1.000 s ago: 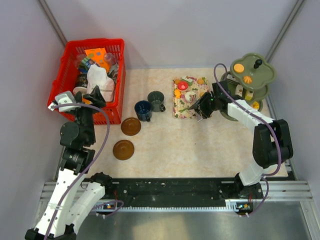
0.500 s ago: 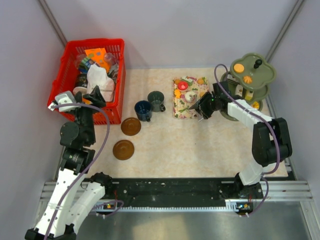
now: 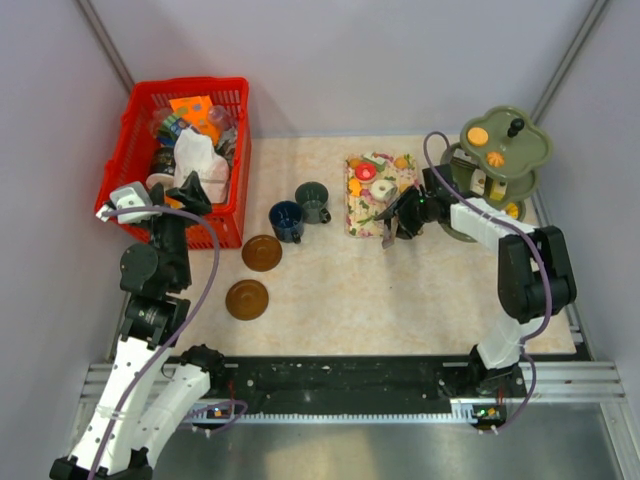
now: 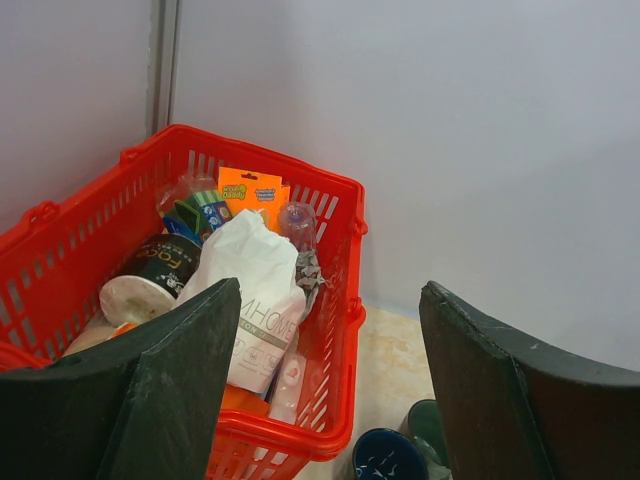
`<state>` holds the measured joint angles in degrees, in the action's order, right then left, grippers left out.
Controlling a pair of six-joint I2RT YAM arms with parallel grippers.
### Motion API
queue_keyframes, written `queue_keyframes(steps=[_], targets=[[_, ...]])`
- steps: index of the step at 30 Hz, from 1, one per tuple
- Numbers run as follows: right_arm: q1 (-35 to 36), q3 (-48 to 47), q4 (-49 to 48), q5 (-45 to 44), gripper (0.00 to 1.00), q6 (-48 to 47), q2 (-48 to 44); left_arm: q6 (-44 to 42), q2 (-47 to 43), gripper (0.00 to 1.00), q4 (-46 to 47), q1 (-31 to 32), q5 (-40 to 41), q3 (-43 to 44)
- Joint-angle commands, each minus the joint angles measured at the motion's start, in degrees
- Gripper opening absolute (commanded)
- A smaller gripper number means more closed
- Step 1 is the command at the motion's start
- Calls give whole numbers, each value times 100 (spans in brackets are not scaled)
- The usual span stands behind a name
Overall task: Serve the afternoon tea
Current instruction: Adjust the dessert on the tray.
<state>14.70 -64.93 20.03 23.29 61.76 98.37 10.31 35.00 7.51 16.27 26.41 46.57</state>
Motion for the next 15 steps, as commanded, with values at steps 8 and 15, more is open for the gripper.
queue_keyframes(steps=[8,15], targets=[[-81,-415,-342,264,48,-120,-265,-73,-20,77,251,25,-31,-7],[-125,-547,-281,308,48,-173,-187,-73,-20,77,242,25,-31,-7]])
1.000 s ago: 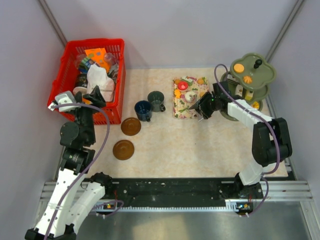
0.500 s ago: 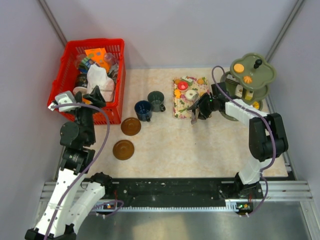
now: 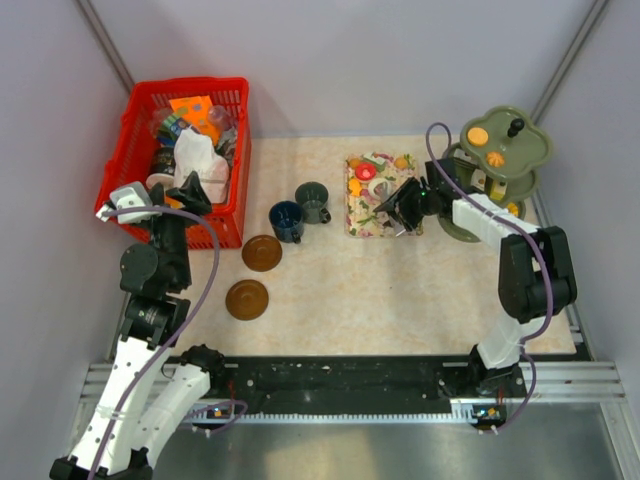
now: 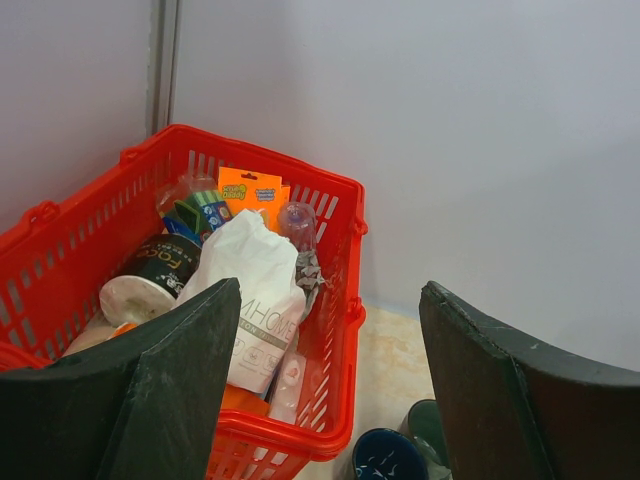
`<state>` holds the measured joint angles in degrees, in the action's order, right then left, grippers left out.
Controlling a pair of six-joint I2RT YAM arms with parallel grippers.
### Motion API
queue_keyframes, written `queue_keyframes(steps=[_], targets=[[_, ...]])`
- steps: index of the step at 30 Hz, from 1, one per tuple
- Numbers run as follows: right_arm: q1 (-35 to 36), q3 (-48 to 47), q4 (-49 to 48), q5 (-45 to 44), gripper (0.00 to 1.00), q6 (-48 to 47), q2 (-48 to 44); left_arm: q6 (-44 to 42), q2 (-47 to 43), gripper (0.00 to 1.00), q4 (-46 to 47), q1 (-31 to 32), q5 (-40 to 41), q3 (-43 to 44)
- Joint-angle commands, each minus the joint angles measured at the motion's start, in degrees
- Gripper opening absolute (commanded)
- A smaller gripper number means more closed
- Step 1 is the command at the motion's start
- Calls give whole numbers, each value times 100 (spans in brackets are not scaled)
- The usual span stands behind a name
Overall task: Serve the afternoon tea
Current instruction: Adjust the dessert on the tray.
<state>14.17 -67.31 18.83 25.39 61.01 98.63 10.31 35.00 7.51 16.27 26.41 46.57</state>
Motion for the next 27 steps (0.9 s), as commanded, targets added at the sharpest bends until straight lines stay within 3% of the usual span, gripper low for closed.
queue_keyframes(steps=[1,27], targets=[[-73,-309,-160,124,48,-107,-186,-73,-11,77,242,25,-31,-7],[-125,-142,-450,-113,48,209,139,-73,-2,77,242,25,-57,2]])
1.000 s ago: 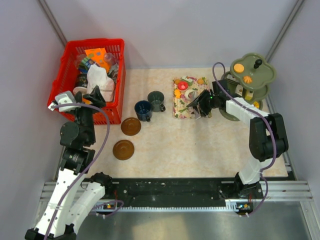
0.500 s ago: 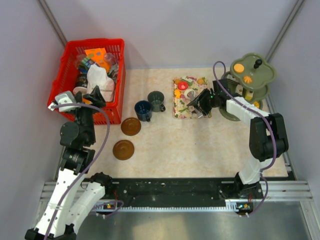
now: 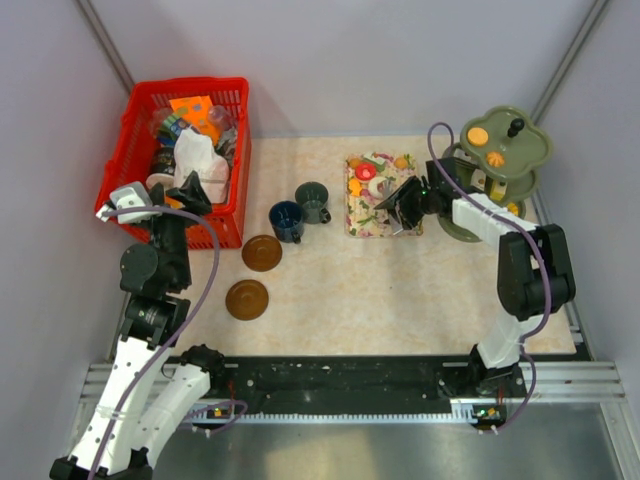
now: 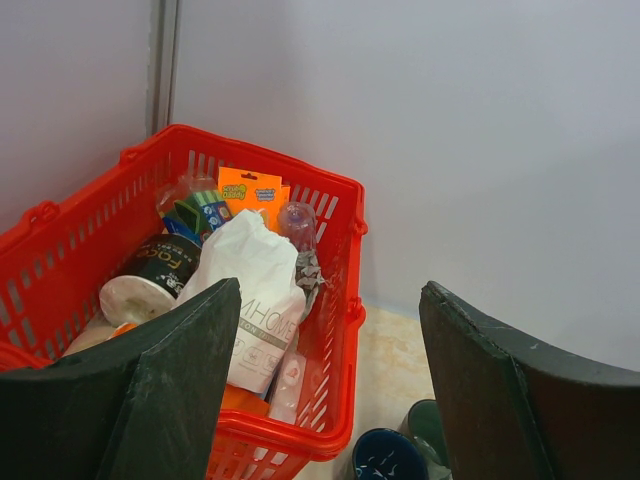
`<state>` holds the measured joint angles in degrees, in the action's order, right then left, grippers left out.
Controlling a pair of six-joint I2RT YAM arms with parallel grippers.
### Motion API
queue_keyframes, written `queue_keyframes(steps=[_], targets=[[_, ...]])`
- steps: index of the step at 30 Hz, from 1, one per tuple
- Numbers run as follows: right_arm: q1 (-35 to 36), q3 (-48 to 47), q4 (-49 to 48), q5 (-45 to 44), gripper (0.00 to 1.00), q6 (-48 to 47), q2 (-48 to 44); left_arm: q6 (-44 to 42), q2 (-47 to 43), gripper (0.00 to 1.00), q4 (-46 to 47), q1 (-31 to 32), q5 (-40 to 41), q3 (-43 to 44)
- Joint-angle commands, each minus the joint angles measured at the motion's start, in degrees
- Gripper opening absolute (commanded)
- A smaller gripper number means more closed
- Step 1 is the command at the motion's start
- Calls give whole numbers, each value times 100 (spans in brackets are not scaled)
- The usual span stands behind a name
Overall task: Serve the afternoon tea
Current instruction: Adjust the dessert on the tray.
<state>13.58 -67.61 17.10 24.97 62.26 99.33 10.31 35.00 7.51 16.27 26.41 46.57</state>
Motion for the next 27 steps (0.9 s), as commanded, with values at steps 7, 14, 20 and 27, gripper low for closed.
queue_keyframes(steps=[7,14,20,27], targets=[[-66,-32,-348,-36,48,93,165,-73,-11,77,242,25,-66,-7],[-66,-77,-392,-36,47,85,289,-73,-2,77,242,25,-66,-16],[-67,-76,-436,-54,45,85,359,-64,-20,77,242,16,-66,-7],[-66,-164,-428,192,42,-82,420,-64,-20,77,242,25,-75,-16]])
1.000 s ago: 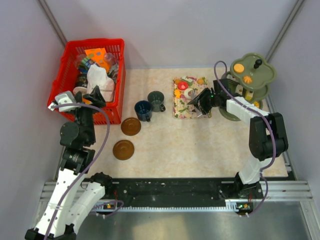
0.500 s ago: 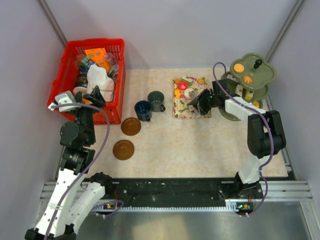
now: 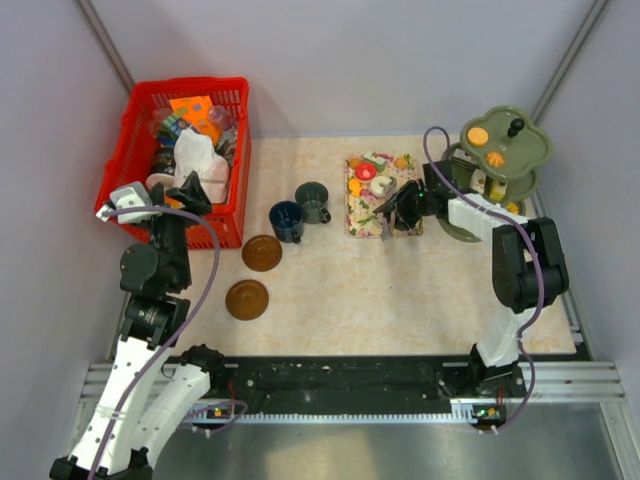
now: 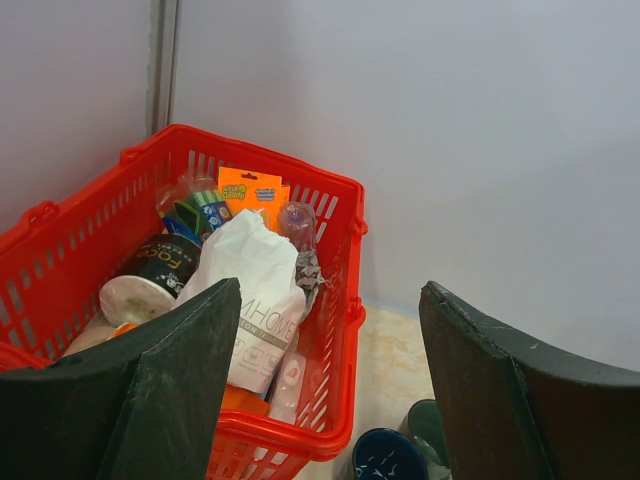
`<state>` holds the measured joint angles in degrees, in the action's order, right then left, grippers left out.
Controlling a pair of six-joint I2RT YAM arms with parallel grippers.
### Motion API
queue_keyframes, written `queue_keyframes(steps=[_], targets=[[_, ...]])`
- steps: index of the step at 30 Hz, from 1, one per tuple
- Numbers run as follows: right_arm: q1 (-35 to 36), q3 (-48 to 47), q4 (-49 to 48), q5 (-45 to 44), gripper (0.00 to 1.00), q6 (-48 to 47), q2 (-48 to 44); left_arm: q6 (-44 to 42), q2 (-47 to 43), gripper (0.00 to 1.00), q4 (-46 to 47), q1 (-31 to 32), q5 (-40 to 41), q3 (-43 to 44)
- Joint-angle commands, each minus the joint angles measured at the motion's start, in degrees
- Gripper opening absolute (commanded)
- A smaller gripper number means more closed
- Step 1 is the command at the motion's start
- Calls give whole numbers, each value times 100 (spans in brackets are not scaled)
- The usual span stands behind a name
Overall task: Serve the afternoon tea
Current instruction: Adjust the dessert on the tray.
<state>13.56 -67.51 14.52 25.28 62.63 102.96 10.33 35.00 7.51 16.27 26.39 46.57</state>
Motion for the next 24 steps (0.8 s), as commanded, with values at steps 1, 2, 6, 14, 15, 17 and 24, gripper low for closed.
queue_keyframes(steps=[1,2,6,14,15,17,24], targets=[[-64,-227,-143,170,41,-163,58,-66,-20,77,251,25,-73,-7],[-56,-245,-125,179,41,-190,67,-66,-20,77,242,16,-73,-16],[-64,-316,-99,241,36,-225,111,-66,-20,77,242,25,-64,-16],[-64,-377,164,215,16,-602,-100,-75,-20,77,242,25,-64,-16],[-56,-395,278,188,15,-699,-161,-75,-37,77,242,25,-55,-7],[-55,-404,515,109,11,-971,-293,-75,-29,77,251,25,-64,-7],[6,-676,2008,-828,5,-2288,-767,-66,-29,77,251,25,-81,-16]])
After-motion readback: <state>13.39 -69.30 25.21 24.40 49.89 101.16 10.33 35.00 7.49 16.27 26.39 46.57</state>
